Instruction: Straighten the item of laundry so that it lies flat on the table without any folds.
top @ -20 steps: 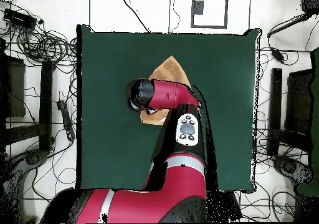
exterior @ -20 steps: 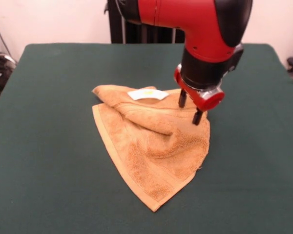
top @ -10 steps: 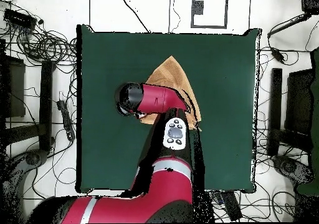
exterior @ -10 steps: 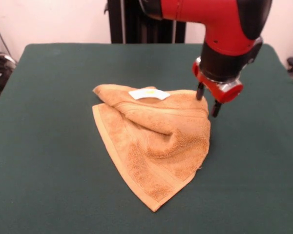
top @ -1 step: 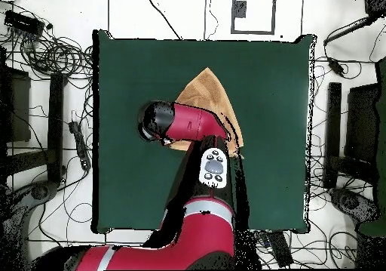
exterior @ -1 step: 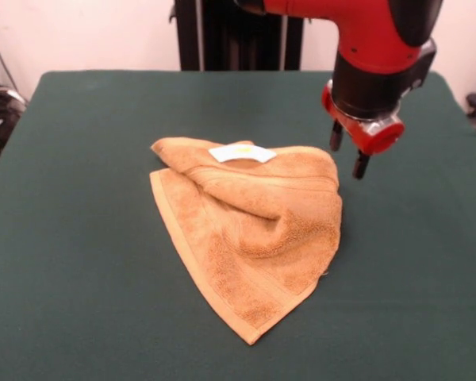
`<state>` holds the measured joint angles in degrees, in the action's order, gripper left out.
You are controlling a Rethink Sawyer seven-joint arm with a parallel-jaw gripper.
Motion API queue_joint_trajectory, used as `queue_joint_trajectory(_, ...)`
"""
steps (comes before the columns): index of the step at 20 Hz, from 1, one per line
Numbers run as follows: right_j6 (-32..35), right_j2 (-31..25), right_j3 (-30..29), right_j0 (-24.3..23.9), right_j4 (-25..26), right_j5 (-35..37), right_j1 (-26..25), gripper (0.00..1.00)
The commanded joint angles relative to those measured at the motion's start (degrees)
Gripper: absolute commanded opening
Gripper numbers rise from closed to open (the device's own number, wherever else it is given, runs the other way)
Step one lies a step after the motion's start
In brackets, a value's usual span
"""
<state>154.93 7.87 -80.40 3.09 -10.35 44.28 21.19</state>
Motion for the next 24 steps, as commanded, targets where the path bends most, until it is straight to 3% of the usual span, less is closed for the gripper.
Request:
queue_joint_trajectory(1, 4.2, -3.1, -4.6, -0.2, -0.2, 0.7, -2.4, 1.00)
queue_joint_trajectory(4, 4.7, -2.7, -4.8, -0.3, -0.2, 1.6, -2.1, 1.00)
queue_joint_trajectory(12, 8.4, -1.3, -4.9, 1.9, 0.1, -5.4, -3.8, 1.00)
queue_joint_trajectory(19, 5.7, -0.5, -5.6, 0.4, 2.2, -11.6, -5.2, 1.00)
queue_joint_trajectory(24, 1.7, 0.5, -4.1, -0.7, 4.2, -8.4, -5.1, 1.00)
